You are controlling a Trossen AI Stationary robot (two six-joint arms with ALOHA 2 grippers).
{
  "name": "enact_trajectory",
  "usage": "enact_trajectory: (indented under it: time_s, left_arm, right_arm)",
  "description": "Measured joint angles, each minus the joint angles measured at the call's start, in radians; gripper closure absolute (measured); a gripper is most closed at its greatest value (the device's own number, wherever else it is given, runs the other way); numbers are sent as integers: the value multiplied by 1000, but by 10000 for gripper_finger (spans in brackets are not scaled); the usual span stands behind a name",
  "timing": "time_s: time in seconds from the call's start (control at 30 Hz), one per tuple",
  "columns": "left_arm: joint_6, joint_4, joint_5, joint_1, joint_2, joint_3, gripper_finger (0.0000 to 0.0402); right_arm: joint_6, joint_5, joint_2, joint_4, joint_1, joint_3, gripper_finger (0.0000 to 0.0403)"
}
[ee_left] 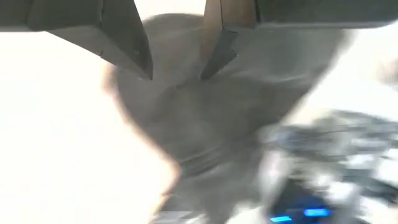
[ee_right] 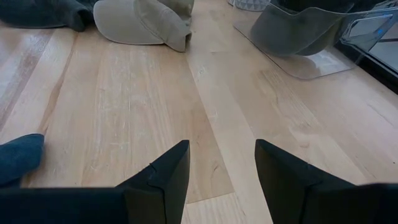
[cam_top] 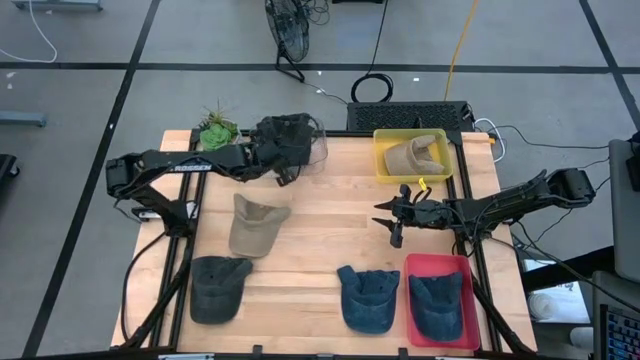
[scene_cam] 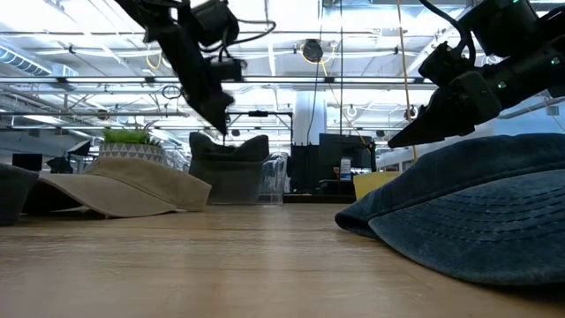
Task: Pick & Place hat
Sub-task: Adjust the transparent bin
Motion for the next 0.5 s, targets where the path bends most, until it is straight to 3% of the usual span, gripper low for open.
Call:
enact_trajectory:
  time_s: [0.13,0.2,0.37,0.5]
  left_arm:
    - [11,-34,361,-43,0,0,256]
    - [55,-63,407,-82,25,1,256]
    - [105,-157,338,-137,107,0,256]
    - [117,-181,145,-129,187,-1,256]
  right_arm:
    - [0,0,0,0,0,0,243]
    - [3,0,0,0,0,0,243]
    - [18,-24,0,1,0,0,243]
    - [18,-25,0,15,0,1,243]
